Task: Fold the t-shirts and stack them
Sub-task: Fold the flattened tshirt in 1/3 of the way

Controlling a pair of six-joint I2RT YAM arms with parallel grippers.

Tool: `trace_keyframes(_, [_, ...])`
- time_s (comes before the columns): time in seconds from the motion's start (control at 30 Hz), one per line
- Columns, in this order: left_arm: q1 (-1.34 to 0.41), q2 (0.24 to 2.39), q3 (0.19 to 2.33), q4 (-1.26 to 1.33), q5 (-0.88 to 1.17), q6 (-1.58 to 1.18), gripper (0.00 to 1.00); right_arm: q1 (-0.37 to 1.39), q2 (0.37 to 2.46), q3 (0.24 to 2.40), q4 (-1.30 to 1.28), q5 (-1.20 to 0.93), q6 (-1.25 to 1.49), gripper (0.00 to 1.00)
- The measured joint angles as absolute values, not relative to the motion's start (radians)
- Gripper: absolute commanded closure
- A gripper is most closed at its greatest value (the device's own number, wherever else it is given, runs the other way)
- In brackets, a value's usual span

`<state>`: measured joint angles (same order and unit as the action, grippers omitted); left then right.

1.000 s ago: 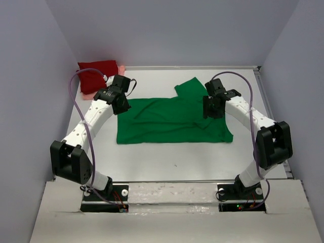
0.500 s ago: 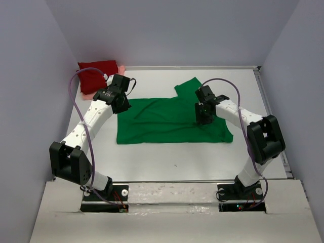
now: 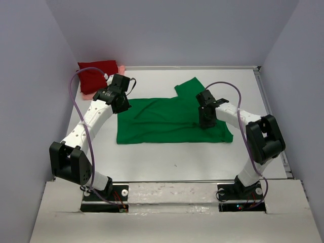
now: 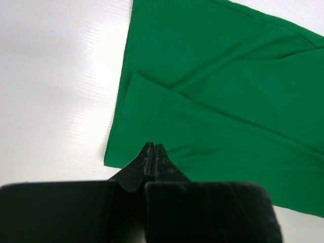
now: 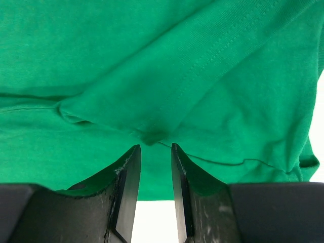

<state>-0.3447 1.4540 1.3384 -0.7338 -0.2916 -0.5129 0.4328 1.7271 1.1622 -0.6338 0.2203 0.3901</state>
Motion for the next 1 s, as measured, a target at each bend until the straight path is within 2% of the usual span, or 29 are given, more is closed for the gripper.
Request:
trace_keyframes(0.47, [-0.345, 1.454, 1.338, -0.734, -0.289, -0.505, 1.00, 0.433, 1.786, 1.164, -0.616, 0.227, 0.389, 0.66])
trace_keyframes(0.6, [-0.345, 1.454, 1.338, -0.734, -0.288, -0.504, 1.00, 0.433, 1.790, 1.166, -0.616, 0.221, 0.389, 0.73])
trace_keyframes(0.63, [-0.345, 1.454, 1.338, -0.734, -0.288, -0.504, 1.00, 0.433, 1.791, 1.169, -0.616, 0.220, 0.389, 0.80])
trace_keyframes(0.67, [-0.345, 1.454, 1.338, -0.734, -0.287, -0.504, 1.00, 0.433, 1.791, 1.171, -0.615, 0.220, 0.390, 0.82])
trace_keyframes(0.8, [-0.345, 1.454, 1.338, -0.733, -0.280, -0.502, 1.00, 0.433, 1.794, 1.178, -0.612, 0.217, 0.389, 0.86])
trace_keyframes(0.87, [-0.345, 1.454, 1.338, -0.730, -0.273, -0.502, 1.00, 0.433, 1.794, 1.180, -0.612, 0.216, 0.389, 0.92])
trace_keyframes(0.9, [-0.345, 1.454, 1.337, -0.729, -0.268, -0.502, 1.00, 0.433, 1.794, 1.182, -0.612, 0.216, 0.390, 1.00])
trace_keyframes(1.0, [-0.345, 1.457, 1.337, -0.728, -0.260, -0.502, 1.00, 0.433, 1.794, 1.187, -0.613, 0.216, 0.389, 1.00])
